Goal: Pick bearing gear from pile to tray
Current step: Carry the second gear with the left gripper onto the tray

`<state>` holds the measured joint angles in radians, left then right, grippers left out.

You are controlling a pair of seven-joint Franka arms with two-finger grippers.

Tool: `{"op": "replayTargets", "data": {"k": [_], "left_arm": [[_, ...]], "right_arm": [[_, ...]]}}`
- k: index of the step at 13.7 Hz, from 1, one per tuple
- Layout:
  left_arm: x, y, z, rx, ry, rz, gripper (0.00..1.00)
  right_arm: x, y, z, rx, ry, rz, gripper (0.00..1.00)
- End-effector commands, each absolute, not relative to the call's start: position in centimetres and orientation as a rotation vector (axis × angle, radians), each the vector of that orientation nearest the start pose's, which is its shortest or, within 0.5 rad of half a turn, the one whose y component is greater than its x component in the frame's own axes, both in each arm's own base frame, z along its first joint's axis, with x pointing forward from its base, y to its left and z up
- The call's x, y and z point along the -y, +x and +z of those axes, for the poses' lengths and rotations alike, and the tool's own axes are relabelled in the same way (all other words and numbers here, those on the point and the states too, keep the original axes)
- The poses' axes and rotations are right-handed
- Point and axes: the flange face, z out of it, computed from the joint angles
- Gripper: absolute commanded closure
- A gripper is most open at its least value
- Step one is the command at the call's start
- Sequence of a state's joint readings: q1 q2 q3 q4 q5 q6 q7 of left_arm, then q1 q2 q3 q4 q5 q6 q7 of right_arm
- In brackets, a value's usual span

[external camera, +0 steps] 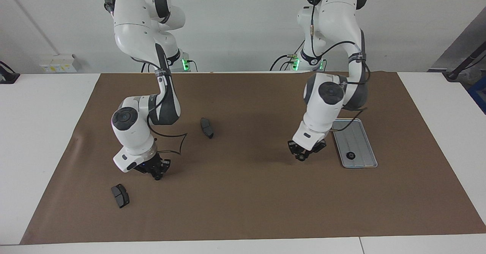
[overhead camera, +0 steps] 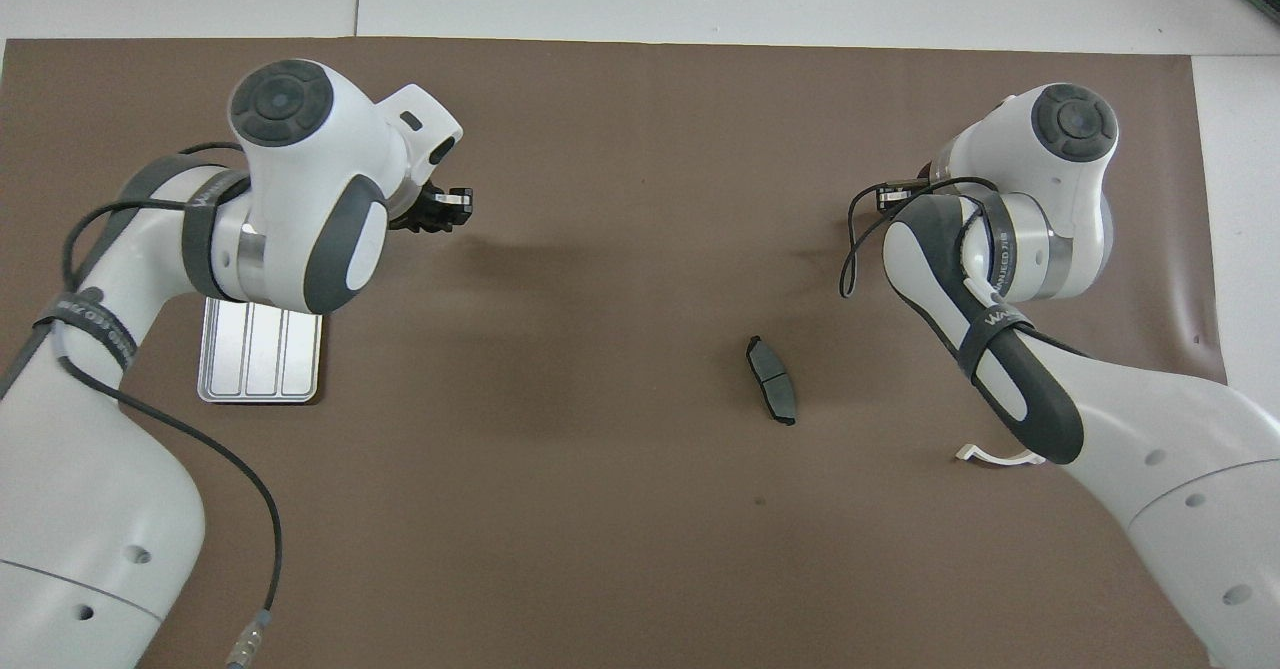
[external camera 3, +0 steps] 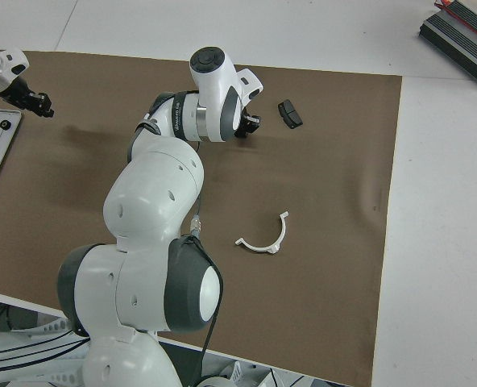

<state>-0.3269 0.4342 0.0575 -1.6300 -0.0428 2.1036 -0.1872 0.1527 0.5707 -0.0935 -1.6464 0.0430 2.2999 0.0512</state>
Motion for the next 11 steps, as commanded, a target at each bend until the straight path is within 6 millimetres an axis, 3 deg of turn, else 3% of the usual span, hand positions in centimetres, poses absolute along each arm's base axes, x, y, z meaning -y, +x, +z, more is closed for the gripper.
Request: {"op": "replayTargets", "data": {"k": [1,2,4,5,7,8,11], "left_arm": [[11.6,63.4,38.6,-0.231,-3.15,0.009,1.0],[9.0,62.8,38.4,-0.268,-3.147,0.02,1.0],[4.6,61.8,37.8,-0.36,-3.143,0.053,1.0],[3.1,61.4,37.5,-0.391,-3.141,0.067,1.0],[0.8,60.3,36.6,-0.43,-3.138,0.067,1.0],[-0.4,59.5,35.6,-0.448,-3.136,0.054,1.0],[-1.5,56.8,32.9,-0.465,-3.127,-0.001,0.98]], "right_arm": [[-5.5,68.9,29.6,-0.027,-3.122,-0.122,1.0],[-5.9,68.9,30.5,-0.054,-3.121,-0.103,1.0],[-6.5,68.4,34.2,-0.112,-3.11,-0.105,1.0],[-6.6,68.0,36.0,-0.14,-3.104,-0.096,1.0],[-9.0,66.8,38.8,-0.147,-3.092,-0.066,1.0],[-10.6,66.2,39.7,-0.184,-3.089,-0.044,1.0],[-19.4,64.1,40.5,-0.276,-3.072,-0.055,1.0]]}}
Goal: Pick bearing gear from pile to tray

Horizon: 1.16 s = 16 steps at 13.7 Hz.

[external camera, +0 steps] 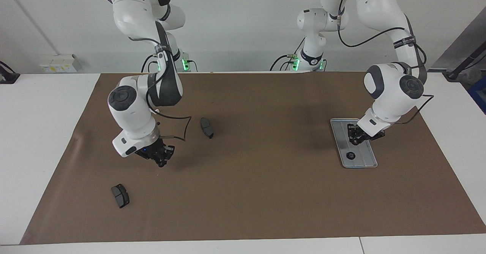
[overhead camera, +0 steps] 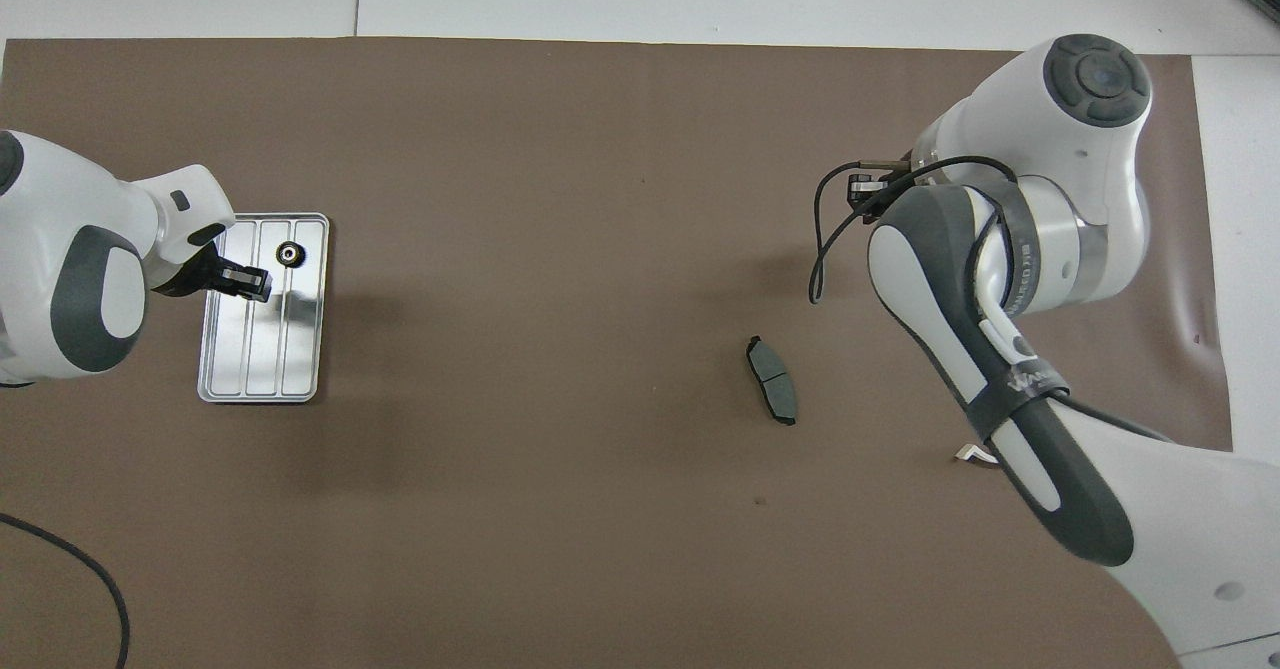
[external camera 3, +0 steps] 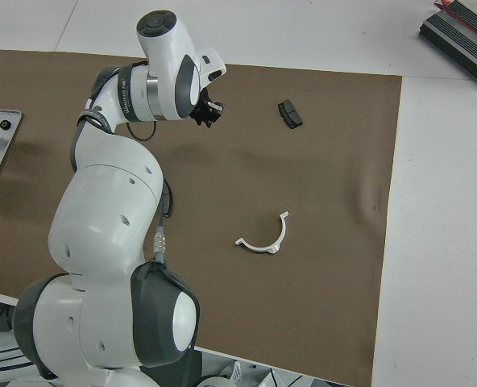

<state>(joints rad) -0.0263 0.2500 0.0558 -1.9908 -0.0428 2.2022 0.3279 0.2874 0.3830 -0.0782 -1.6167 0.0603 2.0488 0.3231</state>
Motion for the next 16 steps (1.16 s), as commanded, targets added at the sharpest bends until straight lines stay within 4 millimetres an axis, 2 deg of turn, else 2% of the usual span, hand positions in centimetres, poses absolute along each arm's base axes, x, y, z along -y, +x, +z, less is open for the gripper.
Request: {"op": "replayTargets", "data": {"k": [1,3,4,6,7,8,10,11,12,14,15,16], "left_arm": [[-1.5,56.6,32.7,-0.461,-3.129,0.001,0.95],[-1.4,56.5,32.7,-0.468,-3.128,0.003,0.8],[-1.0,56.6,32.8,-0.478,-3.127,0.003,0.66],[-0.6,56.9,33.1,-0.484,-3.124,-0.008,0.55],[-0.4,57.0,33.4,-0.487,-3.123,-0.016,0.45],[-0.2,57.1,33.7,-0.492,-3.122,-0.023,0.39],[0.1,57.2,33.9,-0.504,-3.12,-0.028,0.37],[0.4,57.3,34.1,-0.497,-3.12,-0.039,0.37],[2.1,57.8,34.8,-0.472,-3.124,-0.067,0.37],[7.8,59.0,36.6,-0.415,-3.135,-0.117,0.37],[9.9,59.1,37.0,-0.363,-3.146,-0.12,0.38],[11.9,59.1,37.3,-0.303,-3.155,-0.133,0.38]], "right_arm": [[-22.1,63.4,40.6,-0.329,-3.059,-0.07,1.0],[-28.2,61.5,40.3,-0.414,-3.017,-0.118,1.0],[-30.8,60.6,39.8,-0.455,-3.001,-0.127,1.0],[-36.2,58.7,37.4,-0.512,-2.965,-0.155,1.0],[-39.0,57.5,35.3,-0.527,-2.963,-0.163,1.0],[-40.2,56.9,33.7,-0.533,-2.958,-0.173,1.0],[-40.8,55.9,32.7,-0.517,-2.978,-0.152,1.0],[-40.6,55.2,31.8,-0.514,-2.993,-0.133,0.94],[-40.6,54.4,31.3,-0.505,-3.007,-0.115,0.86],[-40.5,53.3,30.4,-0.495,-3.027,-0.092,0.75],[-40.3,53.2,30.3,-0.5,-3.028,-0.091,0.53],[-40.4,53.2,30.5,-0.497,-3.026,-0.091,0.01]]}}
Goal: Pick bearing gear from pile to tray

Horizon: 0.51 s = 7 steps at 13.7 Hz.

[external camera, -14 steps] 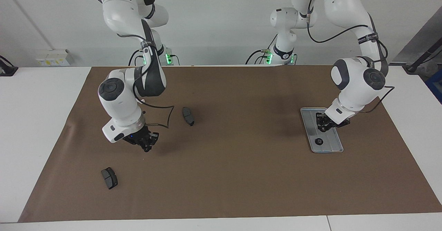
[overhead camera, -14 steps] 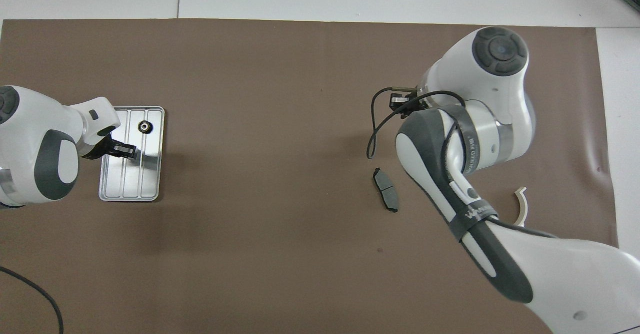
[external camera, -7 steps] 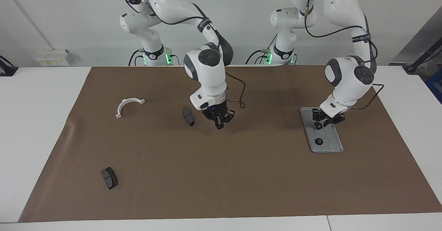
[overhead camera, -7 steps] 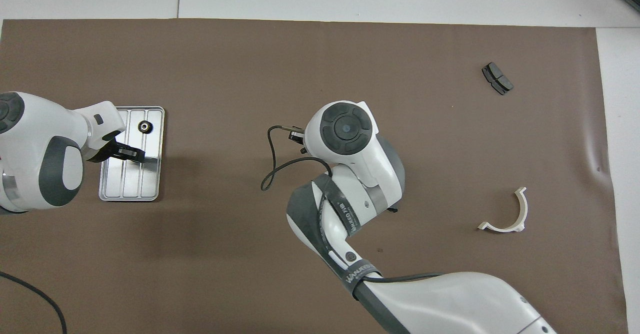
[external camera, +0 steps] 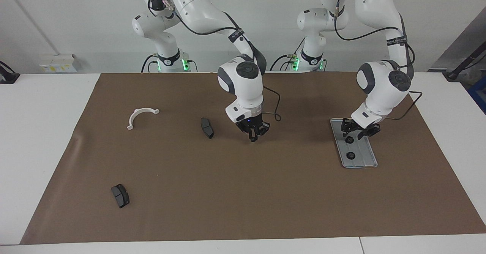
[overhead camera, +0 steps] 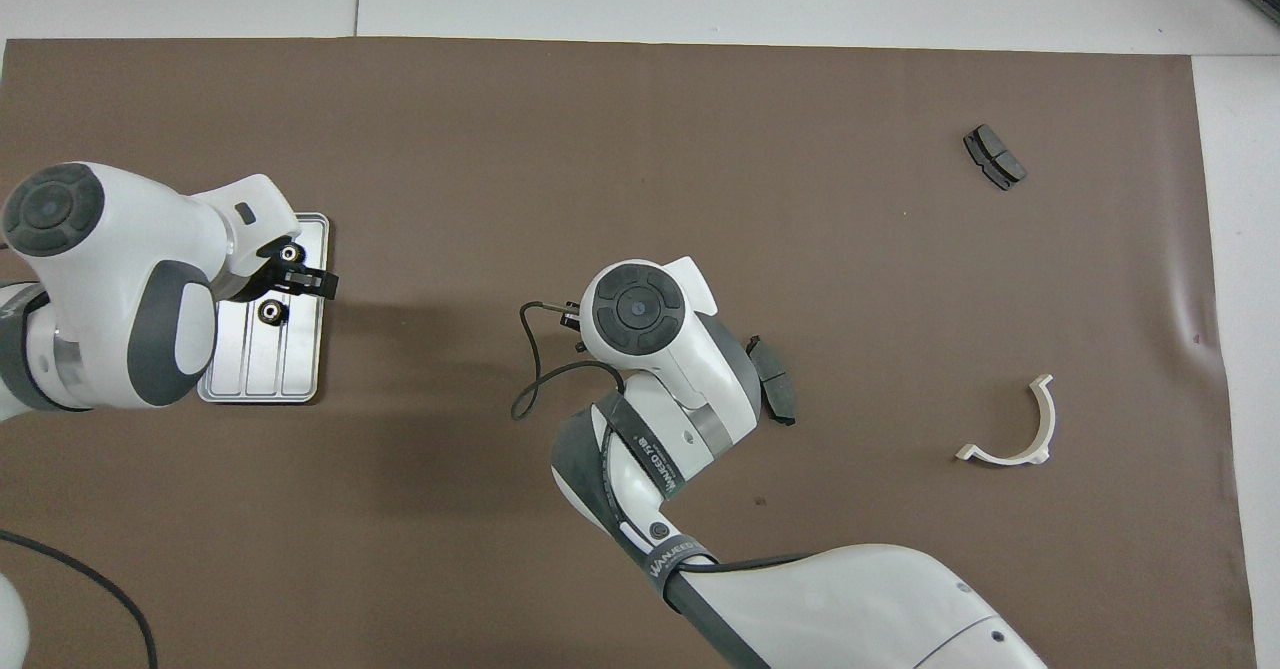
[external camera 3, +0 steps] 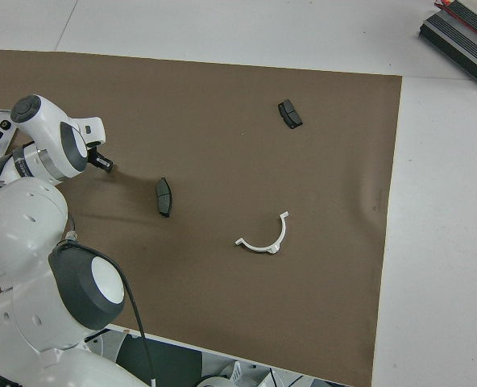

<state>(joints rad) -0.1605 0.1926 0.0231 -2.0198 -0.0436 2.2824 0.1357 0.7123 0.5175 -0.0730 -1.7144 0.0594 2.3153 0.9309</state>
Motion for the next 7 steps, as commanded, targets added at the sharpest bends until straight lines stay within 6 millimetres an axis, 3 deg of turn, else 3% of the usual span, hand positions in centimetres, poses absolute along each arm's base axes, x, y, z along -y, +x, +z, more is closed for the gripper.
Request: {"op": "replayTargets", "data": {"k": [1,3,6,7], "left_arm": [[14.5,59.0,37.6,-0.275,-3.164,-0.144,0.38],[18.2,58.8,38.9,-0.17,-3.185,-0.191,0.38],[24.1,59.8,40.5,-0.052,-3.26,-0.231,0.42],[26.9,60.1,40.3,-0.024,-3.274,-0.221,0.44]], "right_arm": [[-40.3,53.3,30.6,-0.505,-3.033,-0.087,0.0],[-39.3,54.1,31.7,-0.488,-3.046,-0.146,0.0],[-33.9,57.4,36.7,-0.559,-3.003,-0.235,0.0],[-31.9,58.2,38.1,-0.545,-3.007,-0.244,0.0]]}}
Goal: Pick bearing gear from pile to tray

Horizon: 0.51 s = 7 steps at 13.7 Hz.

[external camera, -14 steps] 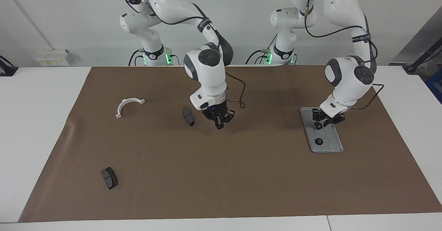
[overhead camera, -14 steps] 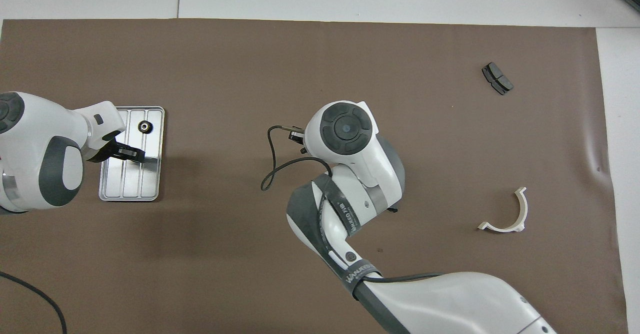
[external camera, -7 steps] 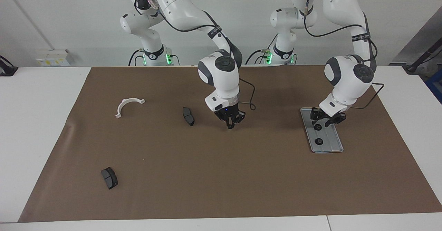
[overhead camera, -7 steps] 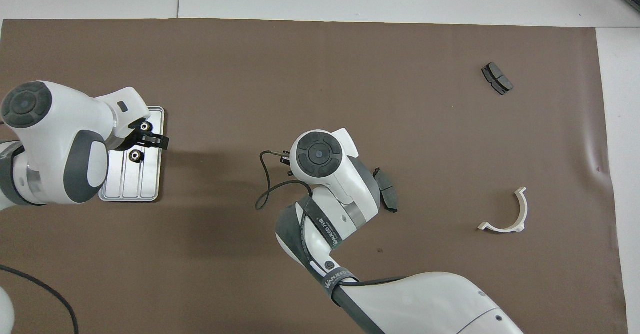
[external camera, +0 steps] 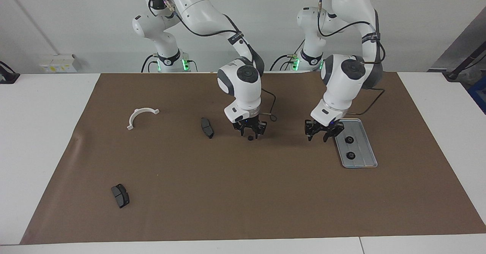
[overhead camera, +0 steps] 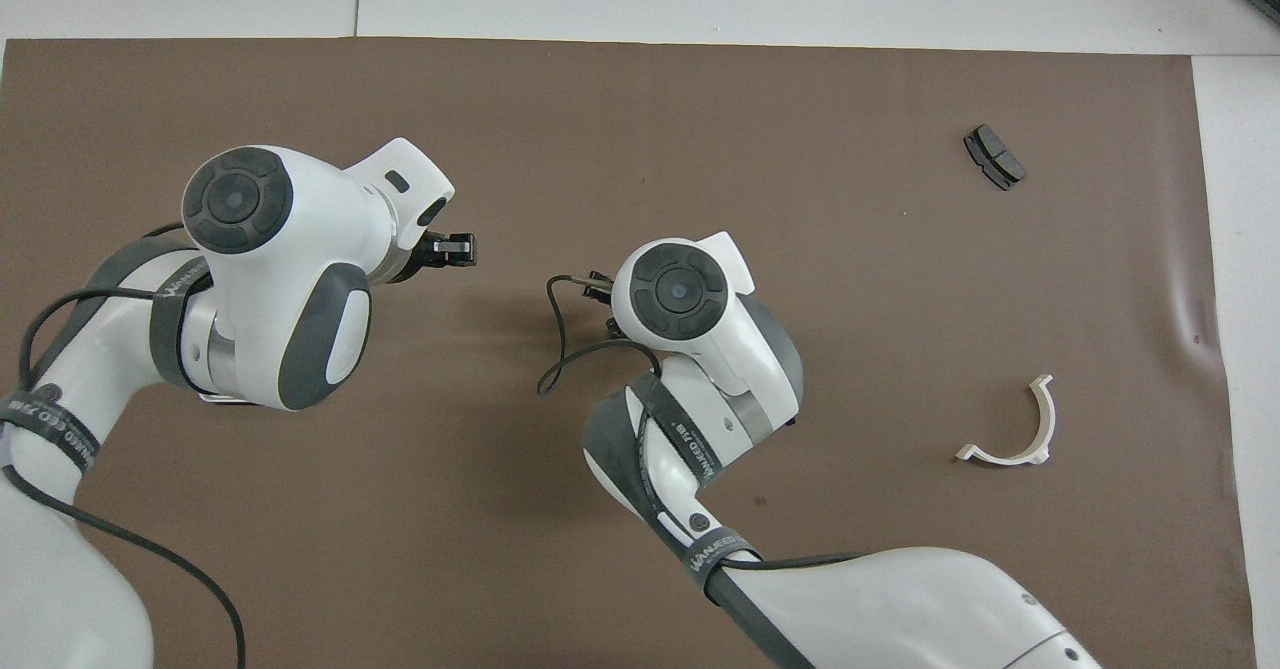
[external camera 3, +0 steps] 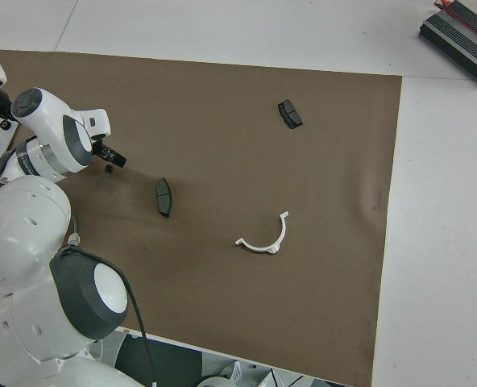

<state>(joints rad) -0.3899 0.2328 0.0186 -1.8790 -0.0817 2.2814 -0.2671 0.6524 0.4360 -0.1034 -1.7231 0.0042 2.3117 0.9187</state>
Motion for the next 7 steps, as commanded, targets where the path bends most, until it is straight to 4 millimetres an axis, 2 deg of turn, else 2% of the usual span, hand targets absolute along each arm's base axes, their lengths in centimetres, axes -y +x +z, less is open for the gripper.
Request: {"op": "replayTargets", "data": {"k": [1,3,7], "left_arm": [[29.5,60.5,40.0,0.002,-3.274,-0.195,0.45],[33.0,61.1,39.5,0.024,-3.274,-0.181,0.47],[38.3,58.5,37.2,-0.076,-3.257,-0.14,0.5]], "right_arm": [[-30.3,58.8,39.1,-0.523,-3.017,-0.249,0.0],[-26.5,60.0,41.2,-0.495,-3.024,-0.265,0.0],[-19.3,61.6,45.0,-0.452,-3.042,-0.288,0.0]]}}
